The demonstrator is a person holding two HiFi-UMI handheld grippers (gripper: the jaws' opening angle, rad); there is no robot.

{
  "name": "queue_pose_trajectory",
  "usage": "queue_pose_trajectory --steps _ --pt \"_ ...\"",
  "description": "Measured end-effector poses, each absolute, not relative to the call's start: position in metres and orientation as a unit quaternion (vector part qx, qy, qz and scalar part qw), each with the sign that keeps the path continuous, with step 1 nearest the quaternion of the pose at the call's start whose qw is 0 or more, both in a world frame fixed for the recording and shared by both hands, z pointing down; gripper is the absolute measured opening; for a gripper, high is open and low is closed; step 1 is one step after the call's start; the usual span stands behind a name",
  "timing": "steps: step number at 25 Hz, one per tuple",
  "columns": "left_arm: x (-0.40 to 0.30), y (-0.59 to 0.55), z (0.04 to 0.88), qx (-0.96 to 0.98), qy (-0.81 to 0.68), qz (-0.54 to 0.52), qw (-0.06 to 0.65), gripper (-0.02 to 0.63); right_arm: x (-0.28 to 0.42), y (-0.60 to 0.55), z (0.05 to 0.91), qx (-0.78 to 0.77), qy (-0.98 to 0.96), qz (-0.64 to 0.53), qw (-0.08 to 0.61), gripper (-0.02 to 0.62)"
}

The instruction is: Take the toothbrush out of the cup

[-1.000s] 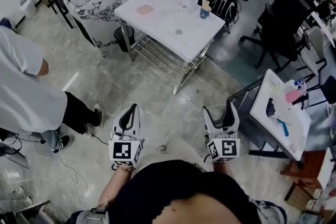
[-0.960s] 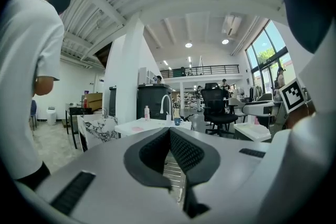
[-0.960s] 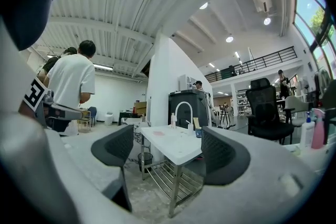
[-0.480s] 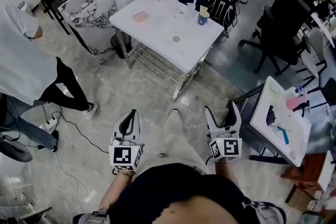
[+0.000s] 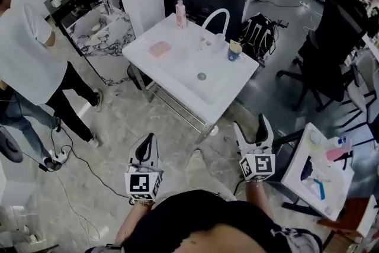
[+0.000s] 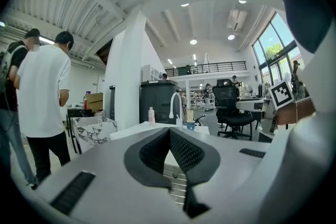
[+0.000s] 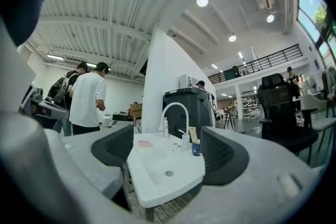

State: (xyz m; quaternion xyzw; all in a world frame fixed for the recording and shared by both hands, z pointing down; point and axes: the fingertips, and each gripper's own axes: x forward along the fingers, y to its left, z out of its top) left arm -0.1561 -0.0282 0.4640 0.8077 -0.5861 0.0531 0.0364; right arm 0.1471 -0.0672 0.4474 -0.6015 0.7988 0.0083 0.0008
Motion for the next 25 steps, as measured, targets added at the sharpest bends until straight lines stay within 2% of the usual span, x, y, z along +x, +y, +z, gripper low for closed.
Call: queue_pose_trajectory --steps 11,20,25 --pt "-0.135 -0.196 0.452 0.79 -0.61 0.048 0.024 0.002 0.186 -0.259 0.454 -0.584 0.811 0.018 -0.033 0.387" --pt "-0.139 -0.249 0.464 0.779 -0.621 0.069 0.052 0.002 0.199 -0.378 0.481 -0.579 0.811 0.019 -0.081 0.387" --pt "-0.141 -0.288 0.455 0.785 -0.614 0.069 0.044 0.002 0.198 -0.435 0.506 -0.576 0.808 0.013 -0.124 0.387"
